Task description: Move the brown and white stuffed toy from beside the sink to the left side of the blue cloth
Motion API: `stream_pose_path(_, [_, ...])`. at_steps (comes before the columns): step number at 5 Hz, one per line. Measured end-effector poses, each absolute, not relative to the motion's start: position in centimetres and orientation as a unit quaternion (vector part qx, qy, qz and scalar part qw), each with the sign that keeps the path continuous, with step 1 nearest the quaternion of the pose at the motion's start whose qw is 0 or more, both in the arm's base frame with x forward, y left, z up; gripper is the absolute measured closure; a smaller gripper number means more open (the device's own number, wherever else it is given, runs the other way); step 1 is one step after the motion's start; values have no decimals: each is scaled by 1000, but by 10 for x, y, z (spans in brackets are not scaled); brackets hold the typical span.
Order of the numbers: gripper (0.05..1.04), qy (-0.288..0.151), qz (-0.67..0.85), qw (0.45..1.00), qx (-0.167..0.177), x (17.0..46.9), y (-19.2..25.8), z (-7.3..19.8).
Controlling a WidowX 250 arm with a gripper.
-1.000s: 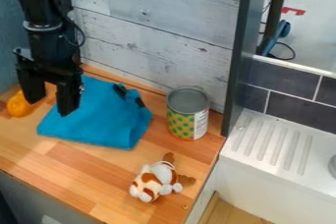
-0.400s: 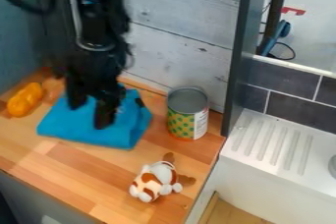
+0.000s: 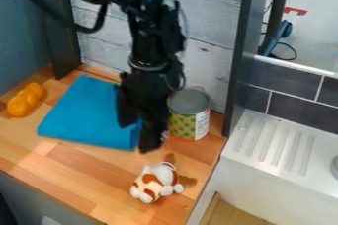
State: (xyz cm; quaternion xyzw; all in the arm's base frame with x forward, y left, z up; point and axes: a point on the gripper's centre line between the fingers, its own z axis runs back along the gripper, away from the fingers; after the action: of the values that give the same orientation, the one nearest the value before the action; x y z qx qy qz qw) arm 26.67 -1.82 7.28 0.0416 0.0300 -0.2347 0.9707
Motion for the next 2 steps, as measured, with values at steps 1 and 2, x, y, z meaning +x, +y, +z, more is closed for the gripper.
stream_pose_path(1, [83, 18, -247, 969, 7, 267, -33, 69])
stream_pose_path(2, [83, 38, -271, 961, -28, 268, -43, 50])
